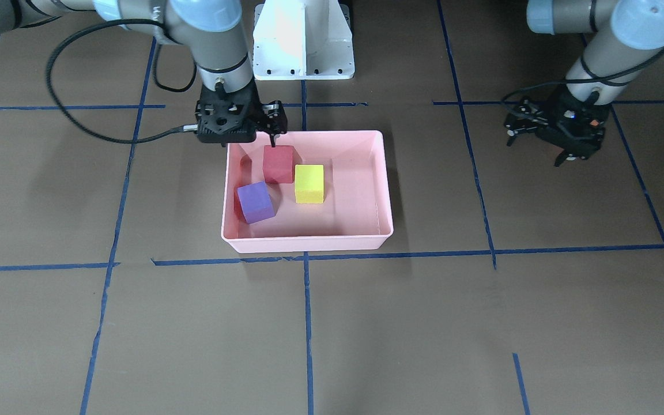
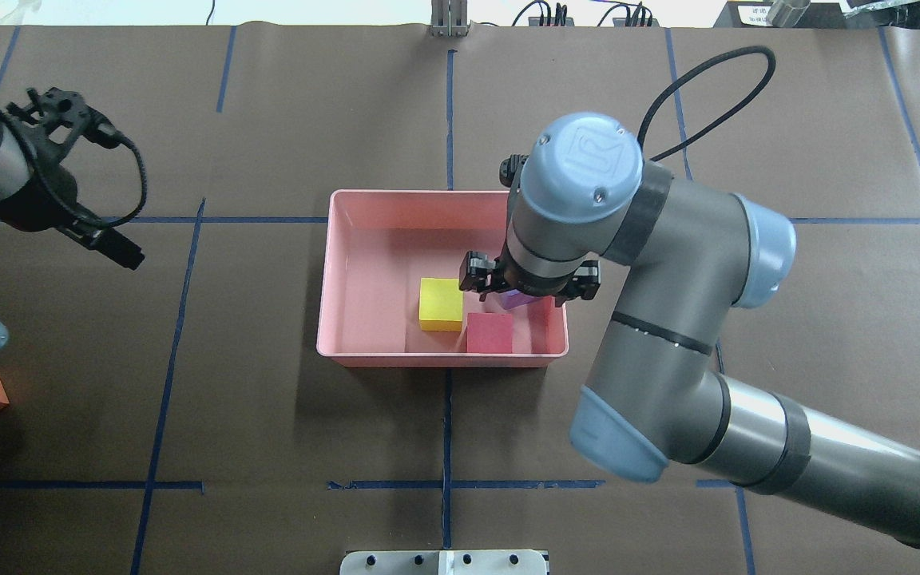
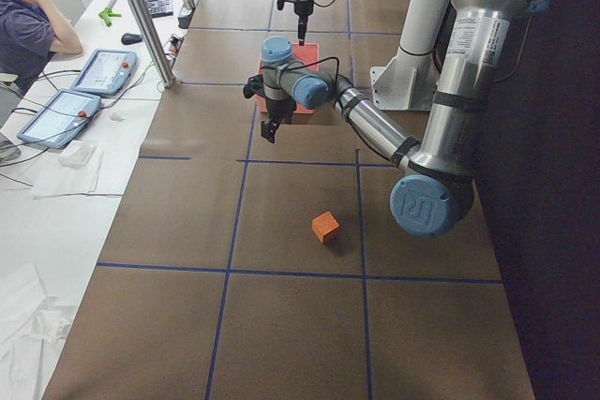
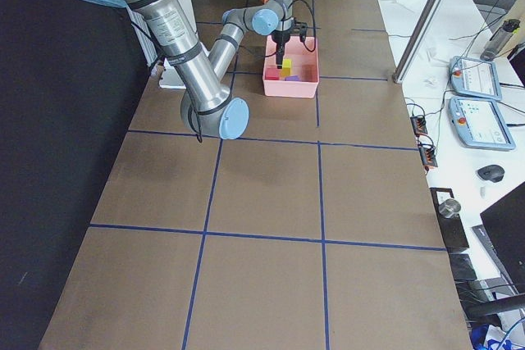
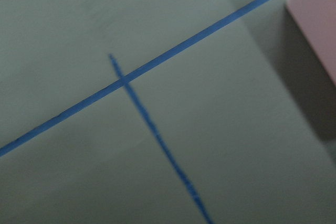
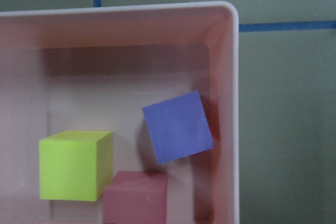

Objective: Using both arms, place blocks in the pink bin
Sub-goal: 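Carry the pink cube with the right gripper into the bin and release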

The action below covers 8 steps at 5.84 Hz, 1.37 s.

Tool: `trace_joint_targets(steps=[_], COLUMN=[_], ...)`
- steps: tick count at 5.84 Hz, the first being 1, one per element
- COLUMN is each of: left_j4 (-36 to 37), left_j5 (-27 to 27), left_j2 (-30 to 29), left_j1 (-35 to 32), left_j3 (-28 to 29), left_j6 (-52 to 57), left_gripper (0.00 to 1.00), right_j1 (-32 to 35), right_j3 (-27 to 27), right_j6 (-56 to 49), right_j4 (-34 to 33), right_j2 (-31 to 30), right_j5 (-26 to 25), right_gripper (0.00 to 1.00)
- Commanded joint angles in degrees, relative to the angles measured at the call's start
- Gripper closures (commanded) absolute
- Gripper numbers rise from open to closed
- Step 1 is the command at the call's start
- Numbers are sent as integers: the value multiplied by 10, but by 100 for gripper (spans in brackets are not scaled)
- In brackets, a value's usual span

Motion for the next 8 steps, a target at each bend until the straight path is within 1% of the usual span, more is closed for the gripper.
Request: trace_joint_targets(steps=[1, 2, 3, 4, 5, 6, 7, 8], left_j4=[-197, -284, -330, -384, -468, -496, -497, -497], left_j5=[-1, -1, -11, -17, -18, -45, -84, -85], left_j2=[135, 190, 232, 245, 246, 247, 248, 246], left_j1=[-7, -7, -8, -16, -16, -16, -16, -16], left_j3=[6, 13, 34, 77, 145, 171, 175, 181], left_j6=[9, 27, 129, 184, 207, 203, 199, 166], left_gripper=[0, 0, 0, 0, 0, 0, 0, 0], right_j1=[71, 100, 125, 137, 138, 138, 138, 138], right_j3=[10, 26, 42, 59, 62, 62, 62, 61], right_j6=[-140, -201, -262, -295, -298, -298, -298, -298], right_j4=[-3, -3, -2, 0, 0, 0, 0, 0], right_j2=[-44, -74, -109, -139, -145, -145, -147, -148], right_j5=[39, 52, 65, 67, 67, 67, 67, 66], right_gripper=[0, 0, 0, 0, 0, 0, 0, 0])
